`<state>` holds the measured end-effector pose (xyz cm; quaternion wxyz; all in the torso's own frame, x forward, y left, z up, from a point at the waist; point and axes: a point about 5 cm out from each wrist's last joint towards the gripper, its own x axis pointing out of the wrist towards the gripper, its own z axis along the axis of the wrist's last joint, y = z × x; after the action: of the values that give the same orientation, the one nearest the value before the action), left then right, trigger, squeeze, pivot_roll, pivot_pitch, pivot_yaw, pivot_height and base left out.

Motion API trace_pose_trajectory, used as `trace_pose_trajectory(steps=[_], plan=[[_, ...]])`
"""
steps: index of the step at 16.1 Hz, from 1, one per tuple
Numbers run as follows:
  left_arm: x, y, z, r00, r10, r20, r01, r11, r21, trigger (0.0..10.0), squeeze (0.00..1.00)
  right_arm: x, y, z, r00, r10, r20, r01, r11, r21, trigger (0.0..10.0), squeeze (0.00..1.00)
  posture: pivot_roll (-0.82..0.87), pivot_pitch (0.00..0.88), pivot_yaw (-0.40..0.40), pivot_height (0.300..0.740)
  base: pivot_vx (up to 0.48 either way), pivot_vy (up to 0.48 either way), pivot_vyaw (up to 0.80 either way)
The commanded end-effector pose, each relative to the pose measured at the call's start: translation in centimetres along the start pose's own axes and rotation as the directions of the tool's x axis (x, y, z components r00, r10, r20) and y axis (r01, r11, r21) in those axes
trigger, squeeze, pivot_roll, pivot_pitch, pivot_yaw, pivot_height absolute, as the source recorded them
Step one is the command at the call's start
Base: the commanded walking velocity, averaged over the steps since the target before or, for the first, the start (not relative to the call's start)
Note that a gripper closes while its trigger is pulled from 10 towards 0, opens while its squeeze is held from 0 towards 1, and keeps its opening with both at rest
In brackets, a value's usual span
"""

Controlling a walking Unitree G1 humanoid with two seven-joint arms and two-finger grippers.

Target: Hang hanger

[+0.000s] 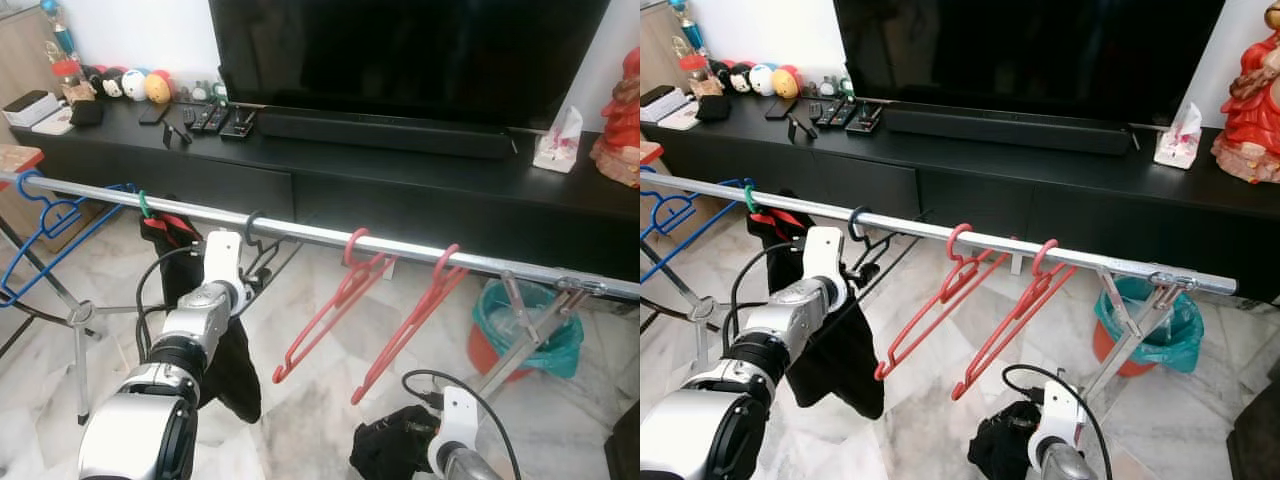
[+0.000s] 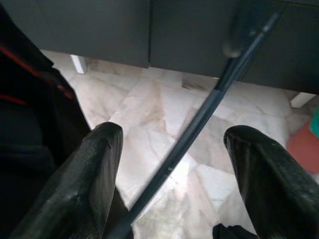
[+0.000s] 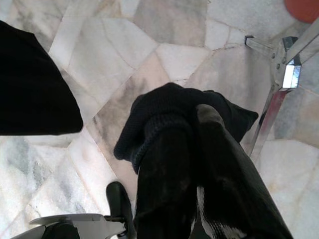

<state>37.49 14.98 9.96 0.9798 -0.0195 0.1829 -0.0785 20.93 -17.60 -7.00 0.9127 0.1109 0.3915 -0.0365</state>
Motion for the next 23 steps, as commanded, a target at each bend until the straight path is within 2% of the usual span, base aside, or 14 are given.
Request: trace_pose_trajectory(steps=[1, 12, 23], plan=[[0.1, 0.0, 0.4, 1.000, -0.015, 0.009, 0.015, 1.000, 0.002, 0.0, 0.00, 0.1, 0.2, 0.5, 1.000, 0.010, 0.011, -0.010, 1.000, -0.001, 10.0, 0.00, -0.09, 0.000, 0.039, 0.719, 0.000, 0.000, 0.00], [0.1, -0.4, 0.3, 0.998, -0.057, 0.025, 0.057, 0.998, -0.008, 0.0, 0.00, 0.2, 0.2, 0.6, 1.000, 0.012, 0.011, -0.012, 1.000, -0.004, 10.0, 0.00, -0.09, 0.000, 0.036, 0.719, 0.000, 0.000, 0.00], [-0.2, 0.6, -0.3, 0.998, -0.044, 0.035, 0.045, 0.998, -0.041, 0.0, 0.00, 0.2, 0.3, 0.6, 1.000, 0.019, 0.009, -0.018, 1.000, -0.009, 10.0, 0.00, -0.08, 0.000, 0.033, 0.719, 0.000, 0.000, 0.00]])
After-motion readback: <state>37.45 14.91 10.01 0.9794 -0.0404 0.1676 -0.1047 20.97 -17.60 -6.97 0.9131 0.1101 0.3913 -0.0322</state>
